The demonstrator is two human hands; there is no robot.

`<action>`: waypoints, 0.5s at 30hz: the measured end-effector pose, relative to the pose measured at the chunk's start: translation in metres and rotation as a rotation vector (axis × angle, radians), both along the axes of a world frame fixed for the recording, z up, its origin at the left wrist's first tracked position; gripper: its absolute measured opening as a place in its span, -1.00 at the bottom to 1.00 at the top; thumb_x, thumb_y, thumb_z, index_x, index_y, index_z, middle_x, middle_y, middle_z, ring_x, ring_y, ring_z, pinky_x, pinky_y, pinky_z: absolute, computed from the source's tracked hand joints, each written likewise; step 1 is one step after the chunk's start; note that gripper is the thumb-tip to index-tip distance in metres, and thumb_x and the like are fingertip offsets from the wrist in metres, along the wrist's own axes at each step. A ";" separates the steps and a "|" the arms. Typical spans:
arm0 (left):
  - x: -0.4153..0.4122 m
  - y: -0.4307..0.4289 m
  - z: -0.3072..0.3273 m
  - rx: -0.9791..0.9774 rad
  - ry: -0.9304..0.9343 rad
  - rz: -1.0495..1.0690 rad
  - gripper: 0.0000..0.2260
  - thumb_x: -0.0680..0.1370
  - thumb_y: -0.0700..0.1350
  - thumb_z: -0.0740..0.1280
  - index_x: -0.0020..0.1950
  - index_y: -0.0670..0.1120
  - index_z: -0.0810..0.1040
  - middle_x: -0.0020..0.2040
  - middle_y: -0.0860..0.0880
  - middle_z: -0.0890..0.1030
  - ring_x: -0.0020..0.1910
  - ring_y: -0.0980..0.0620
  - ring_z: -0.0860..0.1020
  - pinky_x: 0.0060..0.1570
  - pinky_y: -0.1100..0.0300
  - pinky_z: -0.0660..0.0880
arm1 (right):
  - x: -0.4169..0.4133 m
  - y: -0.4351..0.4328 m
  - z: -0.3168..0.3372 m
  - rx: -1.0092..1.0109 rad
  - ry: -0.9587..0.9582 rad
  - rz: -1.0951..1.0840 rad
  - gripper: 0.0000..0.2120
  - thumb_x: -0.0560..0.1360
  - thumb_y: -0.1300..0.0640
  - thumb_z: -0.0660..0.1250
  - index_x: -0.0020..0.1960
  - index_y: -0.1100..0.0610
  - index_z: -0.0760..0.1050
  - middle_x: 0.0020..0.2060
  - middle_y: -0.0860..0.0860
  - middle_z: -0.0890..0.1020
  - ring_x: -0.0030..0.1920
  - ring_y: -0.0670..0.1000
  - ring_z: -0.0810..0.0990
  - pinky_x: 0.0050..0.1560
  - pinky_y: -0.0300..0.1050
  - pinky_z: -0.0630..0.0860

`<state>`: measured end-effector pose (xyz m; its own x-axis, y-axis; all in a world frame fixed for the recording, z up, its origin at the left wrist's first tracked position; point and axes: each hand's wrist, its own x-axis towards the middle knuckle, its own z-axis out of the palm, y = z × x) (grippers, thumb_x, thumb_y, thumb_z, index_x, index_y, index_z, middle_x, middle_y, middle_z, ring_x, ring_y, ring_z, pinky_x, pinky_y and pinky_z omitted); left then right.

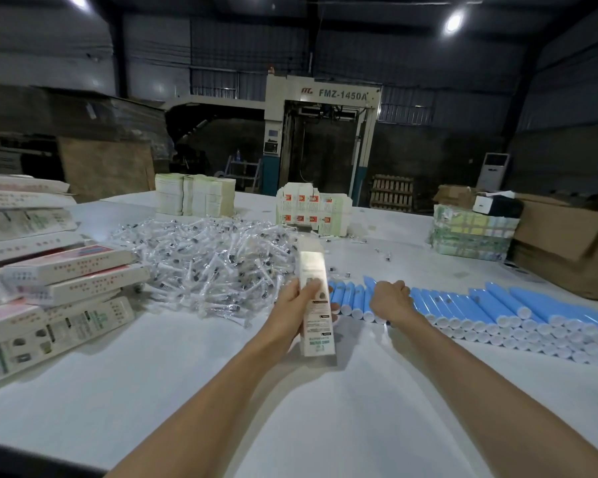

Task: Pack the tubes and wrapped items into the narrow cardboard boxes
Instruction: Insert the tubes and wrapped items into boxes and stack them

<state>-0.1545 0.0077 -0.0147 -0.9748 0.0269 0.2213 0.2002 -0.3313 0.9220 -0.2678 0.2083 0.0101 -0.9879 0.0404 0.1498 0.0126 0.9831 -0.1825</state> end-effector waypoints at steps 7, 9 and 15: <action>0.002 0.002 0.000 -0.253 0.080 -0.002 -0.72 0.68 0.01 0.43 0.37 -0.03 0.61 0.13 -0.14 0.77 0.14 -0.17 0.75 0.18 -0.26 0.66 | 0.050 0.003 0.078 -1.338 0.158 0.437 -0.88 0.71 0.20 0.26 0.13 0.23 0.53 -0.01 0.11 0.65 0.06 0.08 0.64 0.00 -0.16 0.59; 0.002 0.003 0.000 -0.236 0.068 -0.008 -0.71 0.67 0.00 0.45 0.37 -0.04 0.62 0.14 -0.16 0.77 0.15 -0.19 0.75 0.18 -0.24 0.67 | 0.063 -0.002 0.099 -1.505 0.241 0.606 -0.84 0.68 0.21 0.33 0.22 0.24 0.52 0.10 0.16 0.67 0.14 0.08 0.68 0.08 -0.15 0.65; 0.008 0.004 0.001 -0.163 0.067 -0.074 -0.65 0.62 0.00 0.50 0.37 -0.06 0.63 0.15 -0.22 0.76 0.13 -0.25 0.74 0.06 -0.05 0.71 | 0.070 -0.022 0.120 -1.310 0.344 0.599 -0.45 0.58 0.30 0.45 0.42 0.09 0.23 0.23 0.14 0.60 0.18 0.07 0.69 0.15 0.10 0.69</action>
<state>-0.1468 0.0118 -0.0133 -0.9522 0.1393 0.2720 0.2431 -0.1944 0.9503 -0.1977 0.1868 0.1301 -0.8305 -0.0629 0.5535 -0.5522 -0.0374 -0.8328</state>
